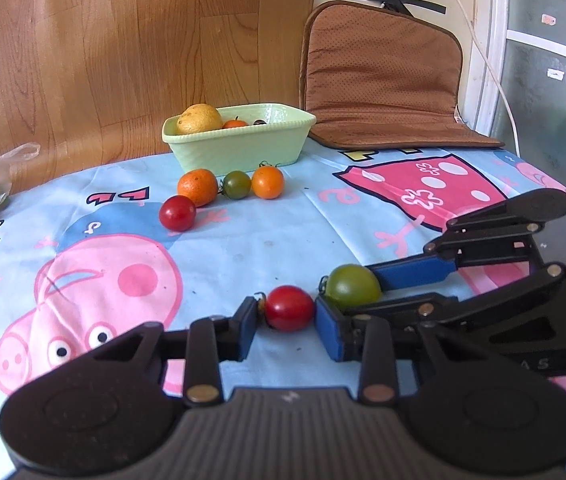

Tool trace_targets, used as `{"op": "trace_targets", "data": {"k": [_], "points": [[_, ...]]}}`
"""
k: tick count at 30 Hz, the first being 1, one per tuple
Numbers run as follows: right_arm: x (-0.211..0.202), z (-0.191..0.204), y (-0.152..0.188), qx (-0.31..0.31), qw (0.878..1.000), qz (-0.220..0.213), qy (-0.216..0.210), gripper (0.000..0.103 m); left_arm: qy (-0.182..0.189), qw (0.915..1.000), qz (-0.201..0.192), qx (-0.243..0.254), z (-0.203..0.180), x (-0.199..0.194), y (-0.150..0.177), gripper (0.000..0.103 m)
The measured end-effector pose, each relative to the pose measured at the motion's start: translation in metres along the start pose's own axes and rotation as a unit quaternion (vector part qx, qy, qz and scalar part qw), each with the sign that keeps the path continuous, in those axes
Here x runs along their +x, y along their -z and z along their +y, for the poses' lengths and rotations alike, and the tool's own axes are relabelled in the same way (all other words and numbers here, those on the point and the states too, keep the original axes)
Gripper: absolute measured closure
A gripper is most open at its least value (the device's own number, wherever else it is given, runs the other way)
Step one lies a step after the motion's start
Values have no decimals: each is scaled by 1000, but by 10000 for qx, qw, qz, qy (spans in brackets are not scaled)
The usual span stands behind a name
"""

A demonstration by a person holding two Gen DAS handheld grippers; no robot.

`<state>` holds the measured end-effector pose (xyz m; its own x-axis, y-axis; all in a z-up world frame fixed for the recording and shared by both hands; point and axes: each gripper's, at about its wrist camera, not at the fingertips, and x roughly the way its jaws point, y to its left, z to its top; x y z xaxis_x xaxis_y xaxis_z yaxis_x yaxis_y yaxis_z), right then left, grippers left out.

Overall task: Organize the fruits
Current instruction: 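Carry the red and green tomatoes into the green basket and open both tools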

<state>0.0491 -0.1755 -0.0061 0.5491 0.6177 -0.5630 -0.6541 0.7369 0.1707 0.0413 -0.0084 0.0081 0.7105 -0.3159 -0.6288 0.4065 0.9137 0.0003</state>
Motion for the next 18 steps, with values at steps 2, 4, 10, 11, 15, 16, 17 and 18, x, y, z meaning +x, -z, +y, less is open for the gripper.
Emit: {"op": "trace_targets", "data": {"k": [2,4,10,11,15,16,17,18], "points": [[0,-1,0,21,10000,-24,-2,74,95,9999,38,-119,2,0,-2,71],[-2,-3,0,81,9999,-67,17,74,139,9997,74,-167,3,1,-6,71],[-6,-14,-13,346,9990,-262,128,74,247,9997,-34,-88,9,6,-39,71],[-6,-19,-18,425,9985,-318,136,74,274,9996,-74,-82,11,9,-47,71],[0,-46,-42,534,9954,-610,508,74,56,9996,-278,-86,25,29,-83,71],[3,-56,-49,615,9936,-692,642,74,24,9994,-289,-164,31,37,-92,71],[6,-68,-56,765,9914,-762,738,74,-2,9992,-306,-247,38,46,-102,71],[10,-78,-63,885,9893,-835,803,74,-47,9990,-328,-299,43,54,-112,71]]}}
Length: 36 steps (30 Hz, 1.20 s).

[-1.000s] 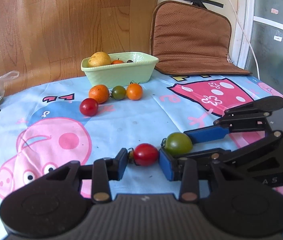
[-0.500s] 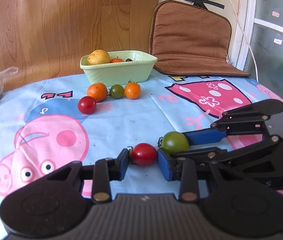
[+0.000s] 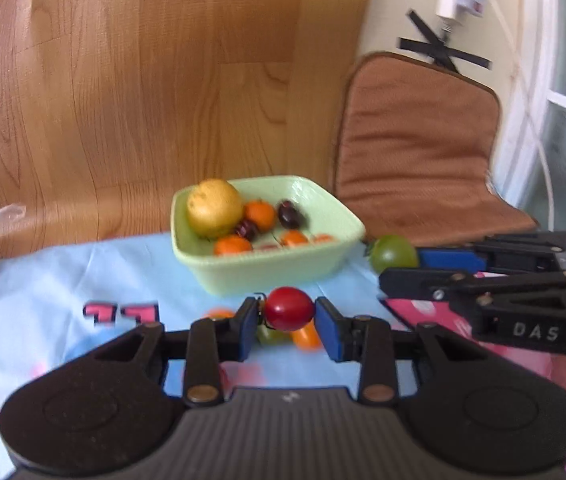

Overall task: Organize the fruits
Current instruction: 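Carry the red and green tomatoes into the green basket and open both tools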

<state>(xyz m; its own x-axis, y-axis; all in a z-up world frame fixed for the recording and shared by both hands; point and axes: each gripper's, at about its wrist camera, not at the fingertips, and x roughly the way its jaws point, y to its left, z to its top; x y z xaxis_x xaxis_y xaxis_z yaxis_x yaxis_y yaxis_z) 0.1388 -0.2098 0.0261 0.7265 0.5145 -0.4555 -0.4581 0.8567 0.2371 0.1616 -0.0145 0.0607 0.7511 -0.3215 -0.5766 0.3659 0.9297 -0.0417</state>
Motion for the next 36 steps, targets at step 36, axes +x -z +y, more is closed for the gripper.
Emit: {"op": "trace_targets", "data": {"k": [36], "points": [[92,59,-7,-2686,9568,1097,-190,66,686,9883,1096,-813,68,42,2,48]]}}
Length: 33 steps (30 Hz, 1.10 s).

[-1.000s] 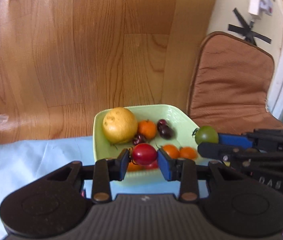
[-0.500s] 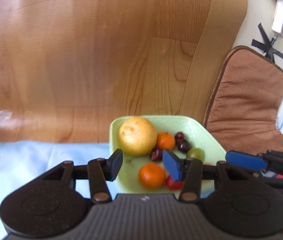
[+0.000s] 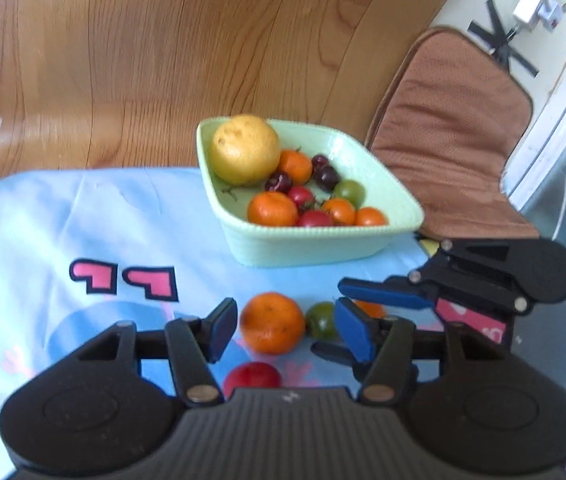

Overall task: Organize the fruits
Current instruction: 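Carry the red and green tomatoes into the green basket and open both tools, then grasp a tangerine with the left tool while the right tool grasps a green cherry tomato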

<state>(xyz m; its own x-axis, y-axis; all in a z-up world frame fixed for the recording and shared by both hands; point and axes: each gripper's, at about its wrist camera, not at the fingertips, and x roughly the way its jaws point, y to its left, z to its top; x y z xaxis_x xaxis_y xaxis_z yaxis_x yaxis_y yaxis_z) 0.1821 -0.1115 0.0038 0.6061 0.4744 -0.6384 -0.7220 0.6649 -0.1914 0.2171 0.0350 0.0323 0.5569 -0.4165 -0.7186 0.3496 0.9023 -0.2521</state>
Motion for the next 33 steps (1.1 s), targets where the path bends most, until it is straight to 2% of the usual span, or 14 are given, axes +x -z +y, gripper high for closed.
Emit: {"op": "trace_targets", "data": {"k": [3,4,5,7,10,14,20,23,30,33], "points": [[13,-6,1,-41,9997,243,-44,68,158,9997,0,-195,4,6,4,49],[15,-6,2,-51,9997,230,-26,75,203,9994,-46,-259,6,5,5,56],[14,-6,3,-14,9998,188,-56,75,182,9993,-122,-293,6,2,4,65],[8,-7,5,152,9999,19,49,76,140,9990,-226,-355,5,-5,1,66],[-13,-5,9,328,9982,-444,213,76,275,9982,-401,-349,-4,-21,1,66],[-45,-2,18,614,9951,-722,277,76,403,9975,-556,-152,-28,-41,18,66],[-80,21,50,861,9944,-607,3,76,464,9983,-319,-126,-50,-52,68,66],[-87,36,63,1000,9937,-500,-124,76,361,9989,-268,-118,-54,-54,87,65],[-82,48,67,1238,9912,-450,-84,74,221,9991,-326,-154,-54,-60,94,63],[-83,47,73,1370,9897,-398,-116,73,176,9992,-311,-203,-53,-59,96,57]]}}
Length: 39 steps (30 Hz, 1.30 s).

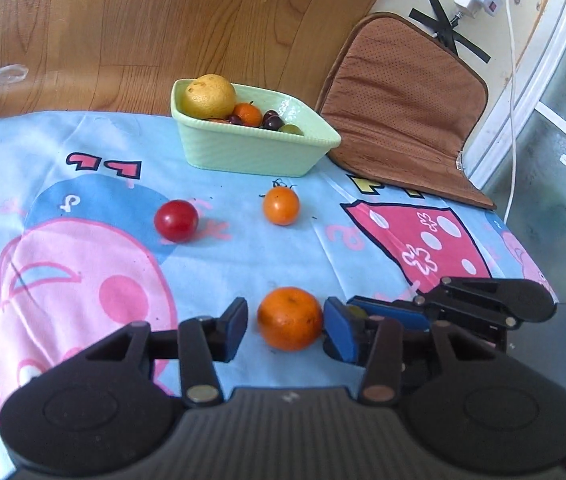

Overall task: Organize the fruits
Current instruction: 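Grasp a tangerine with the left tool while the right tool grasps a green cherry tomato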

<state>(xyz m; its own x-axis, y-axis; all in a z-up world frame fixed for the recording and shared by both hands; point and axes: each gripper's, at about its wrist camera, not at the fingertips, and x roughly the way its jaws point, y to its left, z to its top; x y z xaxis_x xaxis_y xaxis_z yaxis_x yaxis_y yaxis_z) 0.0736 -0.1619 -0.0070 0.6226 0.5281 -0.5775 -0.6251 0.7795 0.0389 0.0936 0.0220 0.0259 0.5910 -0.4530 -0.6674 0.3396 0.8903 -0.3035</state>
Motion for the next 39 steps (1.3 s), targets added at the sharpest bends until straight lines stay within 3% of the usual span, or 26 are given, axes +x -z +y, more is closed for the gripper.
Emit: {"op": "trace_targets", "data": {"k": [4,7,11,21,28,39], "points": [[0,-4,3,189,9998,34,-45,70,-10,10000,9,-25,-3,5,3,54],[-1,-4,4,230,9997,57,-73,73,89,10000,-30,-18,-5,5,5,65],[-4,-2,4,159,9998,95,-99,75,21,10000,-29,-7,-6,0,8,66],[-36,10,19,343,9983,110,-459,75,104,9999,-34,-125,-4,-45,45,66],[-45,18,27,480,9979,84,-418,75,-57,9998,-20,-183,-5,-57,67,66],[-47,28,33,331,9993,-13,-170,75,-129,9999,-18,-36,-11,-52,70,66]]}}
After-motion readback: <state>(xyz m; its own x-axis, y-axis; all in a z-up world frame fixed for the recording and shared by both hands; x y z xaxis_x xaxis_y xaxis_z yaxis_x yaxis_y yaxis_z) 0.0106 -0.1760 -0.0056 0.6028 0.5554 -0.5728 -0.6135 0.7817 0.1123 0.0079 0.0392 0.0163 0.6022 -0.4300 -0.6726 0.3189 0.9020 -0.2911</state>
